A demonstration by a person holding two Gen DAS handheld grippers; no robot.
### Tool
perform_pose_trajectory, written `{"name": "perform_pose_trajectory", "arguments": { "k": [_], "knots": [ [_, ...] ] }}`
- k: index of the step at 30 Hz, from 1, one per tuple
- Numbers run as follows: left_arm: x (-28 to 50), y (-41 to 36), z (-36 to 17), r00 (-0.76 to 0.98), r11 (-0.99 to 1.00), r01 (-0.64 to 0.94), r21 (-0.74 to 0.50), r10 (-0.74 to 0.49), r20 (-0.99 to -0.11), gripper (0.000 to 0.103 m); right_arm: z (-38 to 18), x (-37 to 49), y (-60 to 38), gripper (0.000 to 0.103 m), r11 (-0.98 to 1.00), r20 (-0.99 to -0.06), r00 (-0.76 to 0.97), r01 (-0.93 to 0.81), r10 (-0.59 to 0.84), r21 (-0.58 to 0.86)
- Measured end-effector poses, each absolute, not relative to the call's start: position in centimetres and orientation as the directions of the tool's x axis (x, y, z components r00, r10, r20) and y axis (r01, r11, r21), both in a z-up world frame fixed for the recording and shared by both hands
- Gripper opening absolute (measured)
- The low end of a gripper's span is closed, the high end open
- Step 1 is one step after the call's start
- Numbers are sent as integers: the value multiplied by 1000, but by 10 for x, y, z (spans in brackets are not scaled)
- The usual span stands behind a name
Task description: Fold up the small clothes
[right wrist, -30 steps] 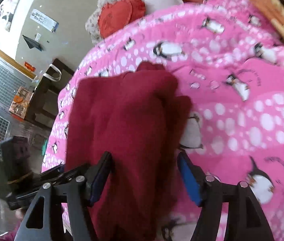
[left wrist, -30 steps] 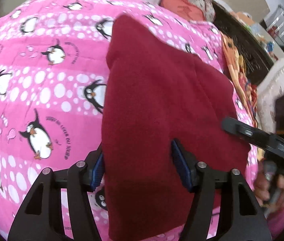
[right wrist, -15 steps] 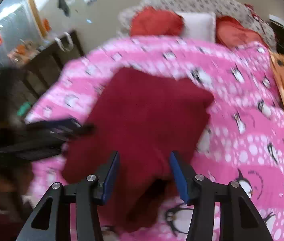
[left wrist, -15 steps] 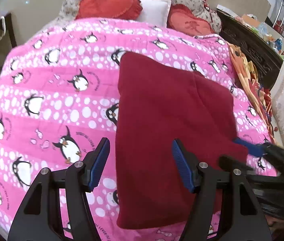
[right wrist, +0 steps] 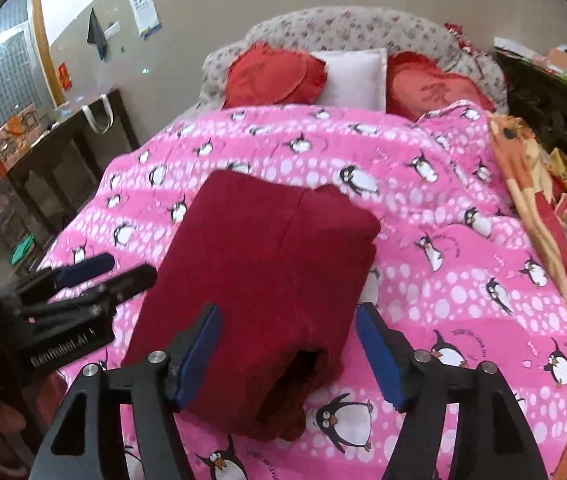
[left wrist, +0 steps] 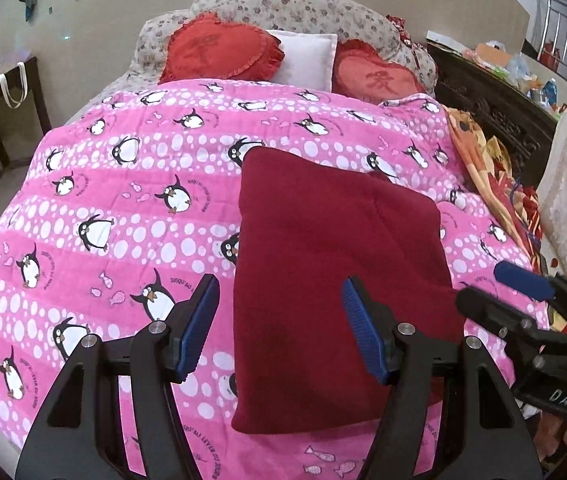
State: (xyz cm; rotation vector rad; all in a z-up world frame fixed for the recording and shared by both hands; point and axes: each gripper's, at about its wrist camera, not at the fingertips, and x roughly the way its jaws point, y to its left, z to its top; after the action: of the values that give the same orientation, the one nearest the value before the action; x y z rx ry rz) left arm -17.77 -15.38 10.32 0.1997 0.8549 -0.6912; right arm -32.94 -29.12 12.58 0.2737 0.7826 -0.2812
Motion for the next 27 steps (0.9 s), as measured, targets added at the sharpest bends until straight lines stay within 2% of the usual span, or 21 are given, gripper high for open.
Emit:
{"name": "perform_pose_trajectory", "arguments": {
  "k": [27],
  "knots": [
    [-193,-148,109,522,780,625,-31,-447,-726,64,123,-335,-284,69,903,-744,646,404,-169,146]
  ]
}}
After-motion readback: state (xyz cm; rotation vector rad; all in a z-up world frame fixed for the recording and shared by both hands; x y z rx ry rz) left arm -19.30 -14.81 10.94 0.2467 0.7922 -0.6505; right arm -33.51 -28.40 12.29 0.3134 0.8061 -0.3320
